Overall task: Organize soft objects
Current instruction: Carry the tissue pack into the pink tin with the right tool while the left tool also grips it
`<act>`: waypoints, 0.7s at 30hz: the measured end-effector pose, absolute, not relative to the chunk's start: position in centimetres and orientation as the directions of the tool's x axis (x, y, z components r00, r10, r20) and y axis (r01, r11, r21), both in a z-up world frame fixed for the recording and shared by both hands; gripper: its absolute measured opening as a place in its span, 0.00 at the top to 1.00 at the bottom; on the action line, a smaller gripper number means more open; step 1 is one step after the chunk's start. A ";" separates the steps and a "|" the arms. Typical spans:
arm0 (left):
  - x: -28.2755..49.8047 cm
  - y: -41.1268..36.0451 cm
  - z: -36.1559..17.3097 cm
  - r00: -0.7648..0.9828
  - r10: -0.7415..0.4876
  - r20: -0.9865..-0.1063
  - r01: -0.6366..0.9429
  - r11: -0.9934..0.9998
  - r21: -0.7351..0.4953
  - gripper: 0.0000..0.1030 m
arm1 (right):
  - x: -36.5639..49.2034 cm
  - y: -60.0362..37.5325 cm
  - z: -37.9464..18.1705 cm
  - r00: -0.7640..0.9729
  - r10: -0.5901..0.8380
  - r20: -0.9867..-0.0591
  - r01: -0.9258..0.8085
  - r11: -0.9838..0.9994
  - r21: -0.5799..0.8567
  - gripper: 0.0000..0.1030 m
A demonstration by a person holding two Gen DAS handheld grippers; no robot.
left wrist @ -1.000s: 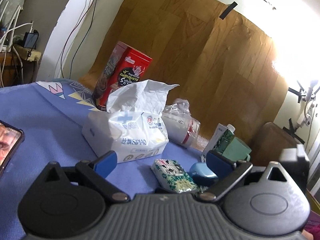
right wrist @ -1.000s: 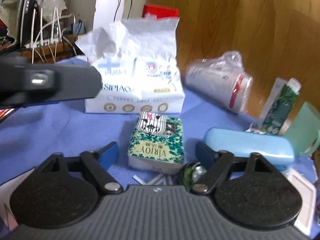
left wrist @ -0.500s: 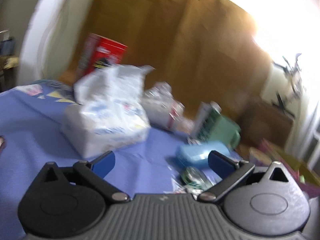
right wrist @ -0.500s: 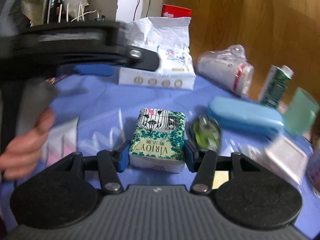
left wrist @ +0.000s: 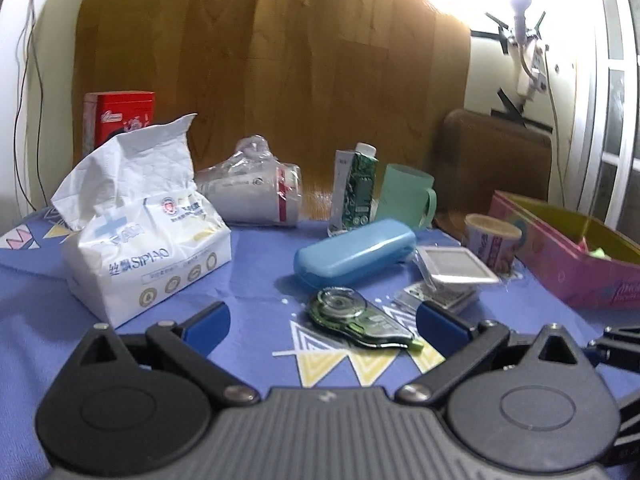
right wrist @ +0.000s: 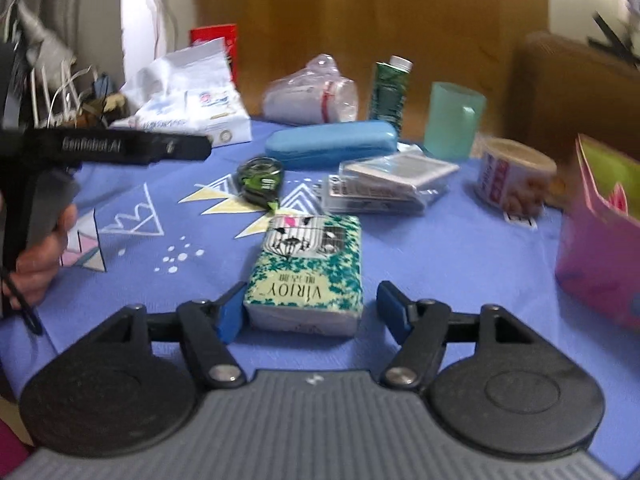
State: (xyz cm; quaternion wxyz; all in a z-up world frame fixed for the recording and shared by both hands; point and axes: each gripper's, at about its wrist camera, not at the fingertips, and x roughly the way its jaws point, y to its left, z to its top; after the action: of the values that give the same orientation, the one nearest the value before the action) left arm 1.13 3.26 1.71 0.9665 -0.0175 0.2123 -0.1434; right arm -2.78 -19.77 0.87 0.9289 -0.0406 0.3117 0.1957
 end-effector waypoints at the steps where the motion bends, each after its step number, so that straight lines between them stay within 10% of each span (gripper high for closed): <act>1: 1.1 3.0 1.7 0.864 -0.289 -0.412 0.277 0.957 -0.091 0.00 | -2.9 -19.8 0.9 0.728 0.343 -0.594 -0.391 0.919 0.051 0.30; 17: 0.9 1.3 1.6 0.639 -0.593 -0.490 0.413 0.802 -0.431 0.04 | -3.4 -19.9 0.7 0.715 0.375 -0.590 -0.431 0.901 0.050 0.20; 21: 1.9 -1.1 1.2 0.573 -0.622 -0.533 0.430 0.783 -0.450 0.23 | -3.3 -20.3 0.8 0.716 0.382 -0.584 -0.419 0.905 0.079 0.24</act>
State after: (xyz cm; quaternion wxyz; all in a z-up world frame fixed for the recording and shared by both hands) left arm 1.92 -1.13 1.17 0.8764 -0.1364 0.3510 -0.3001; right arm -3.31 -20.25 0.76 0.9258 -0.0297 0.3087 0.2163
